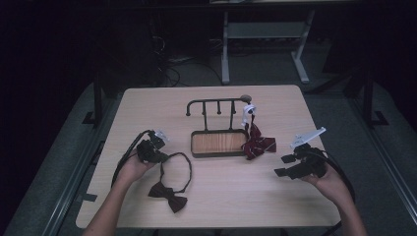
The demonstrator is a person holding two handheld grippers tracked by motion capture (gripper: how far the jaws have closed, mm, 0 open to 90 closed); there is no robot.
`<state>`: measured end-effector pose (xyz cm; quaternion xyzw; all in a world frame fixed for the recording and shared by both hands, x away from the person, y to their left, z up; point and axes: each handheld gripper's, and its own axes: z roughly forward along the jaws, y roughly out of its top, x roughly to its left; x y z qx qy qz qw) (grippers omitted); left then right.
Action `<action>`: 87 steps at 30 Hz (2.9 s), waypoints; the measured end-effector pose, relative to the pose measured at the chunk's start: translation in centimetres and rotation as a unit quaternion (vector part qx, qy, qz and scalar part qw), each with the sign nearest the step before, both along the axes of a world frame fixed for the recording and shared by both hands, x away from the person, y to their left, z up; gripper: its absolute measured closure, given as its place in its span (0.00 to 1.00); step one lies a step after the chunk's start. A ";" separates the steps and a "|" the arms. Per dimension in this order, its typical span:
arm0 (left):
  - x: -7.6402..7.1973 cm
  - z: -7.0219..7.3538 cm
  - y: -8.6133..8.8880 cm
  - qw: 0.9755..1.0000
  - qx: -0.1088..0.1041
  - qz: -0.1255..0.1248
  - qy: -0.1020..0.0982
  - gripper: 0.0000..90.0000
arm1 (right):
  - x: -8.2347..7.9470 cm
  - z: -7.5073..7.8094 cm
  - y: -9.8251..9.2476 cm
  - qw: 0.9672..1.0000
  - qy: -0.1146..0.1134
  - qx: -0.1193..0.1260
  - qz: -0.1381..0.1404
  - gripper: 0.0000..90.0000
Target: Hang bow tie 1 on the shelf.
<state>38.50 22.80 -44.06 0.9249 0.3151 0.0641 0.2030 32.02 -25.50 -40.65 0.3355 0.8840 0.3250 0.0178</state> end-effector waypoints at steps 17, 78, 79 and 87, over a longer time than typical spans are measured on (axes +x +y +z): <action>-1.4 3.5 -0.6 0.999 -0.011 -0.041 -0.019 1.00 | 0.1 -0.4 -0.6 1.000 0.004 0.009 -0.007 0.41; -3.8 10.8 -1.4 0.993 -0.017 -0.110 -0.036 1.00 | 0.3 -0.7 -1.2 1.000 0.006 0.017 -0.011 0.39; -3.8 10.9 -1.5 0.993 -0.016 -0.111 -0.035 1.00 | 0.3 -0.7 -1.3 1.000 0.006 0.017 -0.011 0.39; -3.8 11.0 -1.6 0.993 -0.016 -0.112 -0.035 1.00 | 0.3 -0.6 -1.5 1.000 0.003 0.019 -0.013 0.39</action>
